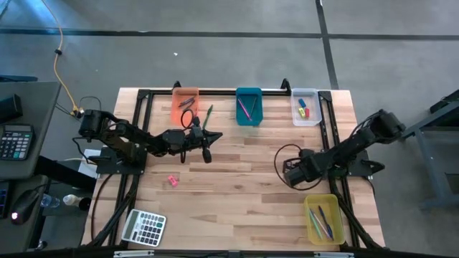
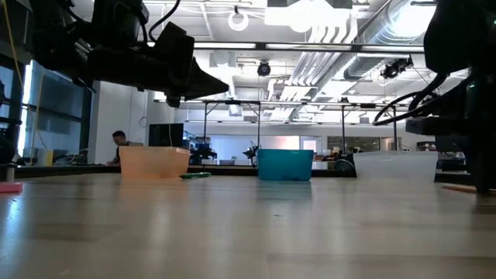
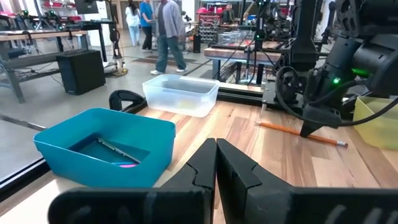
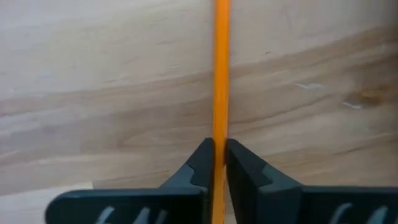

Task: Sort crayons/erasers/pens/pencils in bins
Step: Put the orange pencil into the blue bin

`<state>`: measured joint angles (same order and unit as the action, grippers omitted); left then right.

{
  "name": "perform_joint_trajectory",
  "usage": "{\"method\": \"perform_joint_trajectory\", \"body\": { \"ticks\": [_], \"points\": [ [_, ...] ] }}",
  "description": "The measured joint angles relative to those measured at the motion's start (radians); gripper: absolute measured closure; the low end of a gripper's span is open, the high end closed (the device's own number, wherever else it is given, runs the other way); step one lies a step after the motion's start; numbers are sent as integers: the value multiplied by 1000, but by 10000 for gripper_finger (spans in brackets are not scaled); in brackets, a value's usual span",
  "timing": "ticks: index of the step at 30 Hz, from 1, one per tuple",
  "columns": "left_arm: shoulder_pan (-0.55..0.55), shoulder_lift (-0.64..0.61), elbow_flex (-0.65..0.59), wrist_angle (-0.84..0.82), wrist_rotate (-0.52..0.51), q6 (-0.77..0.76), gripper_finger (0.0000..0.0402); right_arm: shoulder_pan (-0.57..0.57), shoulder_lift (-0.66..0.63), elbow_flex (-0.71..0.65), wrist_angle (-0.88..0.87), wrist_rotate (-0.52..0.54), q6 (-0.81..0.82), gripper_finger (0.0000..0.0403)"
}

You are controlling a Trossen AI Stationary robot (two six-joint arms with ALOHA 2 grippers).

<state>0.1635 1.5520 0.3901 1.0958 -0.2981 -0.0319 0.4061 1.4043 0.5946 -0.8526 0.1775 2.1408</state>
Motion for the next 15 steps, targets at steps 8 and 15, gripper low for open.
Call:
{"method": "perform_joint_trajectory", "body": {
  "ticks": [8,15],
  "points": [
    [0,0,0,-1,0,-3,401,-1,-1,129,-146,86,-130,388],
    [0,0,0,-1,-1,-10,401,-32,-1,288,-263,147,-239,388]
  ]
}}
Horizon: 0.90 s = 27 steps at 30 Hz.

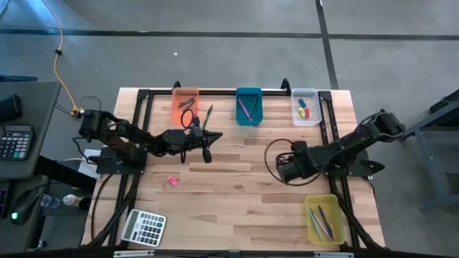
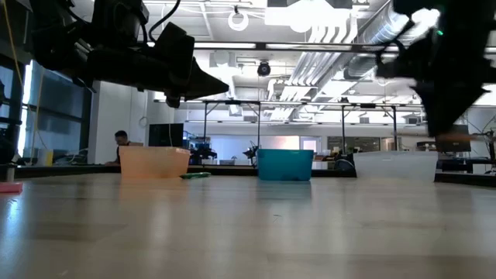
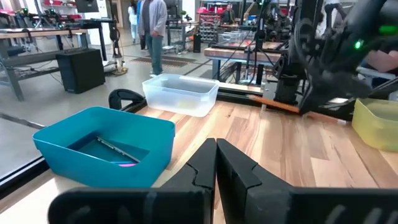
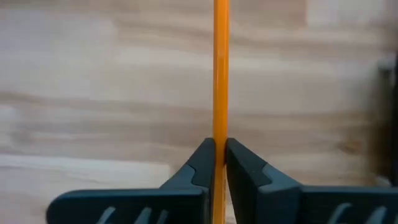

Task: Sort crayons/erasers/pens/pencils in bins
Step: Put the orange pencil into the blue bin

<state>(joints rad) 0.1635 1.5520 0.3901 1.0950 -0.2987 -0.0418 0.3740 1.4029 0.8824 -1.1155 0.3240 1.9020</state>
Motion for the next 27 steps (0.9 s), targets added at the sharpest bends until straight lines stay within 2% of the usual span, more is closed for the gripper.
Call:
{"method": "perform_joint_trajectory", "body": {
  "ticks": [8,13,21,27],
  "points": [
    [0,0,0,0,0,0,401,-101,-1,114,18,127,-196,388],
    [0,0,0,-1,0,0,401,-198,-1,117,148,173,-399,388],
    [0,11,0,1,0,-10,401,-403,-1,117,433,170,-830,388],
    [0,11,0,3,0,-10,401,-593,-1,117,666,99,-1077,388]
  ]
}}
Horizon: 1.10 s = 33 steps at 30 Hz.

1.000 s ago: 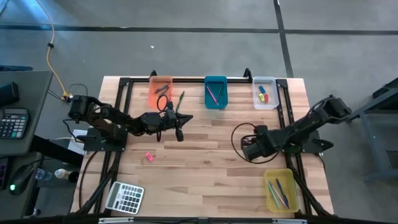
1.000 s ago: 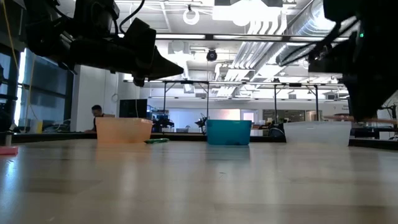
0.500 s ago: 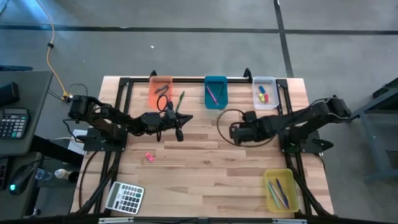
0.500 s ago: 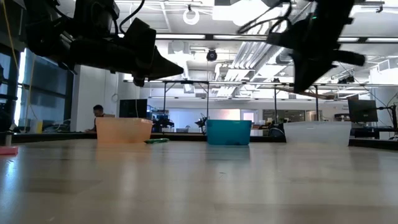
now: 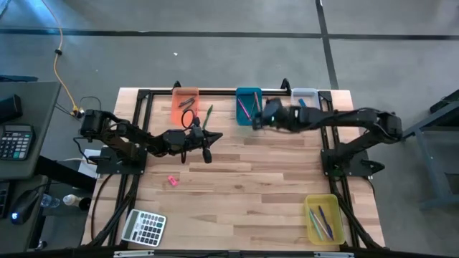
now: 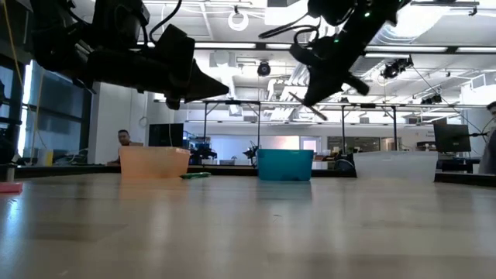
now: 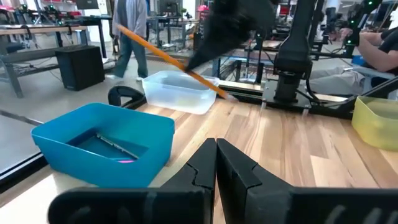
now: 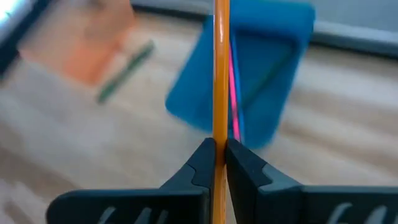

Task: Sort crayons/erasers/pens/pencils in bins
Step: Put the orange pencil into the blue bin

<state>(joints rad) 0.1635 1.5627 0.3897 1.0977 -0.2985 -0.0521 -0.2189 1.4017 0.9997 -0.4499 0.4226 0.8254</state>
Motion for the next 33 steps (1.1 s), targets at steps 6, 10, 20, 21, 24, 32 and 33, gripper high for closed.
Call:
{"method": "perform_joint_trajectory", "body": {
  "ticks": [6,10,20,21,24,32,33],
  "points": [
    [0,-1,0,7,0,0,401,-156,44,0,203,-73,-140,379],
    [0,-1,0,7,0,-1,401,-224,117,22,248,-143,-170,374],
    [0,-1,0,15,5,-4,401,-313,357,334,43,-146,-313,373],
    [0,-1,0,15,5,-7,401,-322,379,358,30,-144,-321,373],
    [0,-1,0,15,6,-8,401,-342,441,417,2,-153,-337,373],
    [0,-1,0,14,8,-1,401,-361,500,433,-6,-199,-337,373],
    [0,-1,0,14,8,1,401,-362,500,432,-7,-200,-337,373]
  ]
}}
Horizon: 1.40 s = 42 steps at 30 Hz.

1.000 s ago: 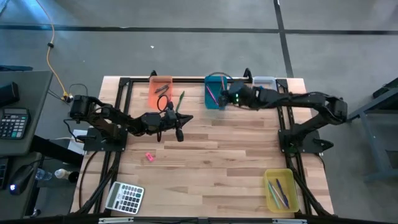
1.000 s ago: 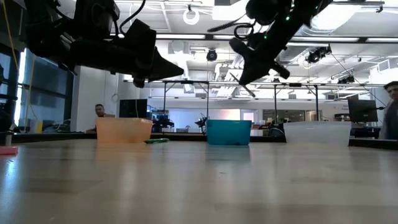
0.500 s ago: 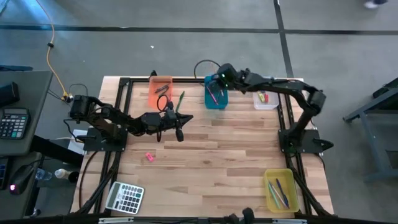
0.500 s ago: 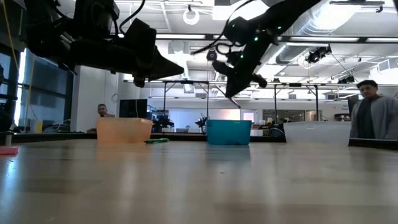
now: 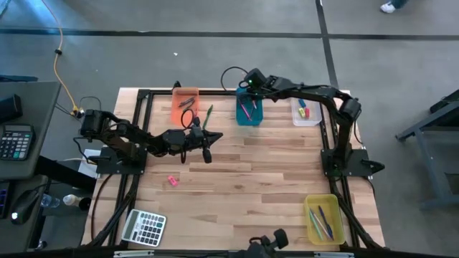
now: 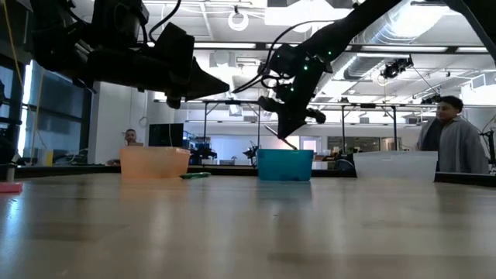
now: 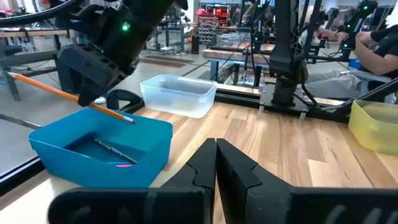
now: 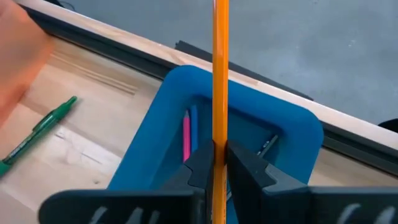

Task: Sort crayons/erasers/pens/pencils in bins
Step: Put the orange pencil into the blue bin

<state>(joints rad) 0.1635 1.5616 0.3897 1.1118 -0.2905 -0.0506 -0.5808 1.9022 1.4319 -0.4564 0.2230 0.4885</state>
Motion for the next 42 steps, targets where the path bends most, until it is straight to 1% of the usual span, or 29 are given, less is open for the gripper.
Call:
{"method": "perform_joint_trajectory", "body": {
  "ticks": [3,7,13,25,32,42],
  "points": [
    [0,0,0,0,0,1,401,-3,0,0,3,-4,1,373],
    [0,0,0,0,0,1,401,-2,0,0,-1,-38,9,373],
    [0,0,0,0,0,0,401,1,0,-30,-19,-41,33,373],
    [0,0,0,0,0,0,401,21,0,-122,67,-68,61,373],
    [0,0,0,0,0,-2,401,20,-1,-155,107,-98,72,373],
    [0,0,0,0,0,-2,401,21,9,-172,116,-131,55,373]
  ]
}}
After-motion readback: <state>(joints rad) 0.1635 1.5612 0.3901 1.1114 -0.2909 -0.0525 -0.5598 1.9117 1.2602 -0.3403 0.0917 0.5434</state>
